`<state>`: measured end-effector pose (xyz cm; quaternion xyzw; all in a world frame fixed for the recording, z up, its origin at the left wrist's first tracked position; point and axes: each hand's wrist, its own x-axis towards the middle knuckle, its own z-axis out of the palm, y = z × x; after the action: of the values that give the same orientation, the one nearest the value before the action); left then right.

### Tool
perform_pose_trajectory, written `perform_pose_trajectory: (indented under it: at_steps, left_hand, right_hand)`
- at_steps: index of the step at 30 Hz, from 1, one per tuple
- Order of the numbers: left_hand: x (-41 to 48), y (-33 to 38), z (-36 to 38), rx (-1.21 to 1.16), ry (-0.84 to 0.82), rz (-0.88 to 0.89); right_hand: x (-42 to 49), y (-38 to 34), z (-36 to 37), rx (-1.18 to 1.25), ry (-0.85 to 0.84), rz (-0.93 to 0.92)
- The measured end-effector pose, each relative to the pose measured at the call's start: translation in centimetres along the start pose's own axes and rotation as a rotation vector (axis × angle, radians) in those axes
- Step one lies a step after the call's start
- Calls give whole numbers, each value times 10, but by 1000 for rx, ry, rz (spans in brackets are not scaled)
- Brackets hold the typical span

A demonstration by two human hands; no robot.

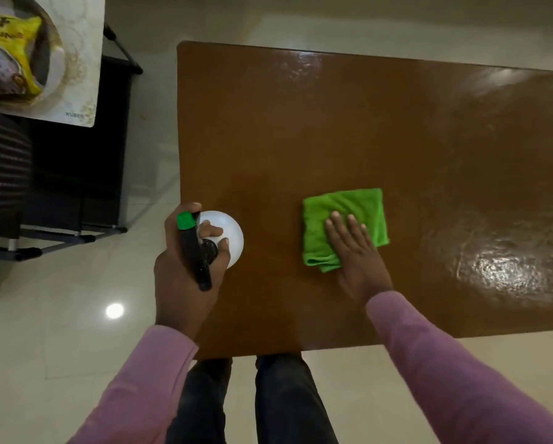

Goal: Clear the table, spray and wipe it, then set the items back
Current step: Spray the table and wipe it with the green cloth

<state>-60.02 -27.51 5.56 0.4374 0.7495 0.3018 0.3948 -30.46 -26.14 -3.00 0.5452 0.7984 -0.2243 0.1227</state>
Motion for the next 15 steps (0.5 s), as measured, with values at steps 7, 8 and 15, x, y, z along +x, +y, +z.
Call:
perform_pose_trajectory:
  at_steps: [7,8,15]
  left_hand:
    - [-29,-19,-14,55,-123,37]
    - [-34,-23,-15,63,-139,29]
    - [-62,-42,-32,128,-269,32]
  right_hand:
    - [-25,17,10,363,141,656]
    - [-20,-9,14,332,147,623]
    - [-96,-149,89,44,38,20]
